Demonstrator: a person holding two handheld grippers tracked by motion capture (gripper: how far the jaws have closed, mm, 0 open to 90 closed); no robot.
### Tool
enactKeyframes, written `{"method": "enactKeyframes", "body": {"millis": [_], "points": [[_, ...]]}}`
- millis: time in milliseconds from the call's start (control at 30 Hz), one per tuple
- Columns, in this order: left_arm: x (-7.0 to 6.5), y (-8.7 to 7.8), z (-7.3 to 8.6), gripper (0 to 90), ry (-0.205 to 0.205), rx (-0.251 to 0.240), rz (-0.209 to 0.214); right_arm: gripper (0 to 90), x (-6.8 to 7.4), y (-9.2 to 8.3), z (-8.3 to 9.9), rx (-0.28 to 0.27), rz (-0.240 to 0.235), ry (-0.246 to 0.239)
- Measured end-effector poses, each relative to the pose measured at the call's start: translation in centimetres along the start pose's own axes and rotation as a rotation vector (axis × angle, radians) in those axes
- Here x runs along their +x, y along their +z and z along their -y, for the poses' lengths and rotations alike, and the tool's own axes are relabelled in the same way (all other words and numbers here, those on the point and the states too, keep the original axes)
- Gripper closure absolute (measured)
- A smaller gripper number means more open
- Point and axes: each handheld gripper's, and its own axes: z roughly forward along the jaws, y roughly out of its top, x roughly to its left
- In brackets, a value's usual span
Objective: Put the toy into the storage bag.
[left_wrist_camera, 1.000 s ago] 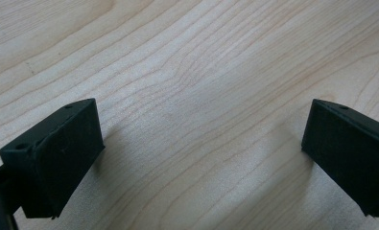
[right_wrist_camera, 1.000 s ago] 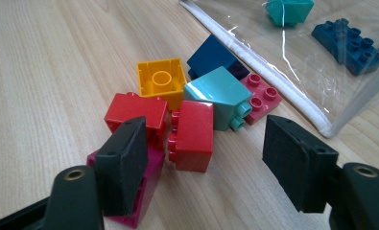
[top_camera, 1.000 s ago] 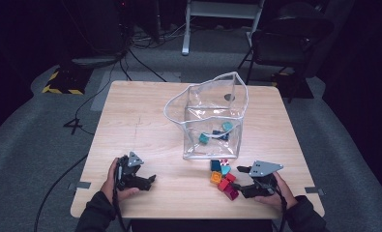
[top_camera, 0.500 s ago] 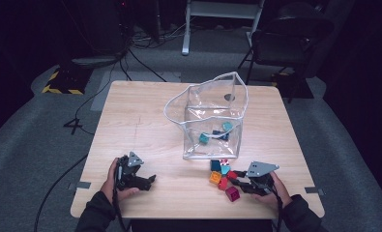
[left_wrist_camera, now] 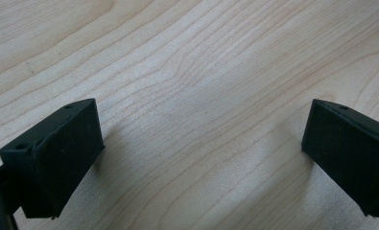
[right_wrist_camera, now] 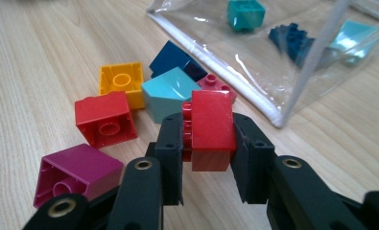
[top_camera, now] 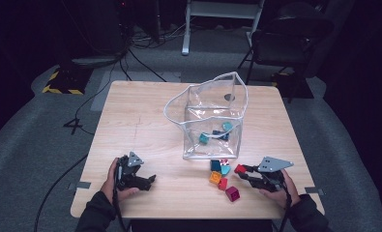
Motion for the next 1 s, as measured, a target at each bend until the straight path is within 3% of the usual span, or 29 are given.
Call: {"method": "enactKeyframes", "body": {"millis": [400,500,733,1000], "points": [[0.0,0.0,0.0,0.6,0.0,0.0,0.0,68.2,-1.6,-2.6,-0.8,-0.069,0.059,0.059],[0.0,0.0,0.0,0.6,0.001,0.0,-0.001,68.2,-1.6,-3.2,-1.3,-0.081,0.11,0.052],[0.0,0.0,0.0,0.6,0.0,0.0,0.0,68.3,-2.0,-4.5,-2.6,-0.119,0.143,0.06],[0.0,0.0,0.0,0.6,0.001,0.0,-0.001,68.3,-3.1,-6.3,-5.4,-0.18,0.2,0.032]]}}
